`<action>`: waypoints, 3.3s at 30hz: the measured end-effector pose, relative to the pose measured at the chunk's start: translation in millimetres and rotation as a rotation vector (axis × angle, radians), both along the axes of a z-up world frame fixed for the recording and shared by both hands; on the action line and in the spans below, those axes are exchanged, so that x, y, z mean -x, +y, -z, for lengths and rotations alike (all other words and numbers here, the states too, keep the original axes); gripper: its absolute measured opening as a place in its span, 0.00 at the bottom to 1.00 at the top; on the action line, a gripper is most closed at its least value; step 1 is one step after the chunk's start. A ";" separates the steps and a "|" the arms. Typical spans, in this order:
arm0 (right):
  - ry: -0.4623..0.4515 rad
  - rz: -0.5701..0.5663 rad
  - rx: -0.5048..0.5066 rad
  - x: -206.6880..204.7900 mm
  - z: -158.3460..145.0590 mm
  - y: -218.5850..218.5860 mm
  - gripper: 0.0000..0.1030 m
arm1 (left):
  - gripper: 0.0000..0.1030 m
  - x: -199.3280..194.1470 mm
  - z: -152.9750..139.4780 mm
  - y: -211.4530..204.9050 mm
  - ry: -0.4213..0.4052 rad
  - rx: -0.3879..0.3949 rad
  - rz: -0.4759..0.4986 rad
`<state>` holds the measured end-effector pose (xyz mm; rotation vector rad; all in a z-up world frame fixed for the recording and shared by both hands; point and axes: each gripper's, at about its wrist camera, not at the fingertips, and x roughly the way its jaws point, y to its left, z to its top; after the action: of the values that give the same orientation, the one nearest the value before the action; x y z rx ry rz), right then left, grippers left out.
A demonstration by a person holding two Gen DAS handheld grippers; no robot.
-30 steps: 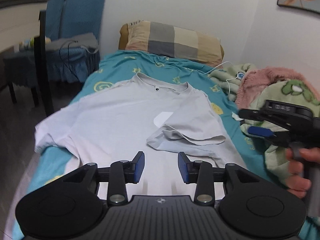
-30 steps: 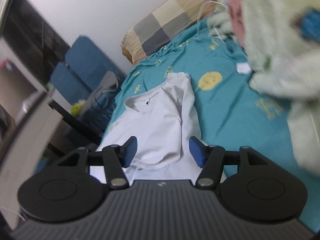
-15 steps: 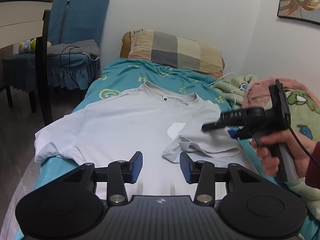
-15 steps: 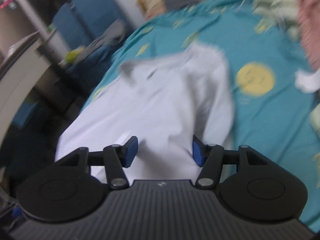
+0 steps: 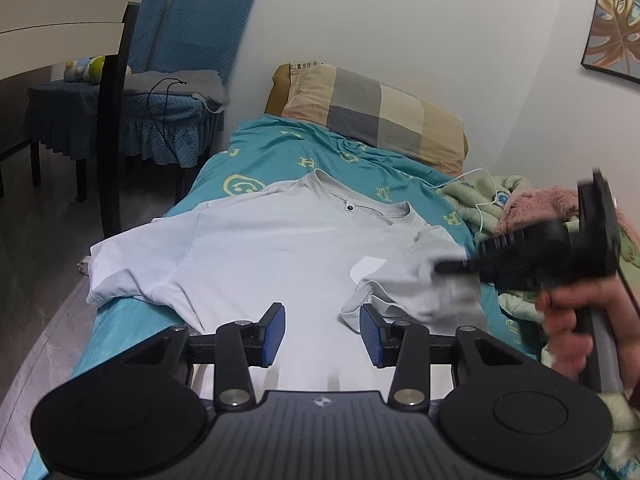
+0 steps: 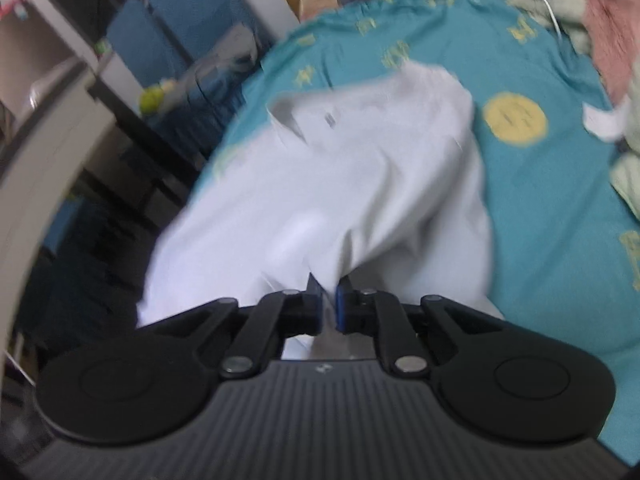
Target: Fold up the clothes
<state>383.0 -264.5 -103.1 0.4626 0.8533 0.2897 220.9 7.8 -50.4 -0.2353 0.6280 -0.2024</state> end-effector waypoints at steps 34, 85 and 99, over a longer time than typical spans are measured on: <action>-0.057 0.314 -0.051 237.1 -50.3 -44.3 0.78 | 0.43 28.1 56.4 -73.8 0.206 -0.008 0.163; -0.139 0.508 -0.212 271.1 -36.9 -144.8 0.78 | 0.34 167.0 43.7 -199.1 0.455 0.103 0.392; -0.076 0.492 -0.223 257.2 -17.7 -148.2 0.78 | 0.20 174.2 64.4 -251.1 0.438 -0.159 0.444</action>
<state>125.8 -412.7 -85.4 0.8449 0.6108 -0.0534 46.7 -243.2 -114.8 0.0209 1.1248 -0.5348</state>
